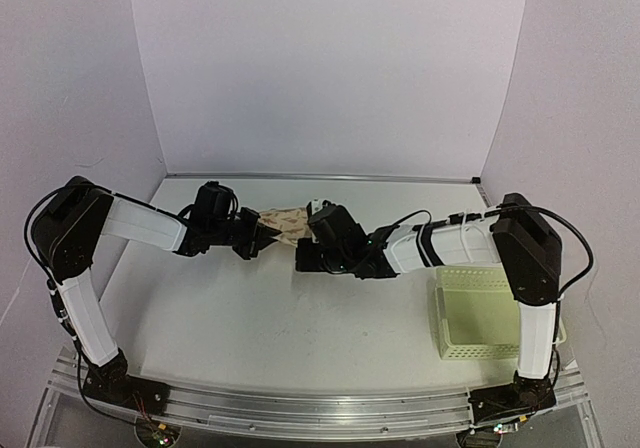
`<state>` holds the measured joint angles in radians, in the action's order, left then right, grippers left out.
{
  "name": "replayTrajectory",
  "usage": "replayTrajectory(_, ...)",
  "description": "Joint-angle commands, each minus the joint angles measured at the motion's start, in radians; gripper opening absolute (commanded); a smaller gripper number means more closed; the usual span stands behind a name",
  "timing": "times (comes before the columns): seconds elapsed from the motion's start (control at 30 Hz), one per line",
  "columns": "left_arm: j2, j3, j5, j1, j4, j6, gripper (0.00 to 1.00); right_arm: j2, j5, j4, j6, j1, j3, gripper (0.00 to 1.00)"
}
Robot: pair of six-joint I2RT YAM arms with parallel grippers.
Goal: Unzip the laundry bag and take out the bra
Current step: Unzip the zipper of the laundry bag.
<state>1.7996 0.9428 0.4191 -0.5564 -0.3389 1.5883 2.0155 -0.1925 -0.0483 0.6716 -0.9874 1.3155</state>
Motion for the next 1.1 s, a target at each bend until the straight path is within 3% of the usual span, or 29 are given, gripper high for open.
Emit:
replayTrajectory(0.0, -0.060, 0.053, 0.026, 0.001, -0.045, -0.038, 0.00, -0.067, -0.030, -0.007, -0.020, -0.002, -0.021, 0.00)
replayTrajectory(0.2, -0.047, 0.061, 0.060, 0.001, -0.045, -0.066, 0.00, -0.139, -0.014, 0.014, -0.092, -0.002, -0.081, 0.00)
replayTrajectory(0.73, 0.000, 0.085, 0.199, 0.001, -0.045, -0.194, 0.00, -0.276, 0.305, 0.070, -0.282, 0.115, -0.213, 0.00)
replayTrajectory(1.07, 0.062, 0.117, 0.304, 0.001, -0.043, -0.269, 0.00, -0.359, 0.351, 0.197, -0.381, 0.178, -0.222, 0.00)
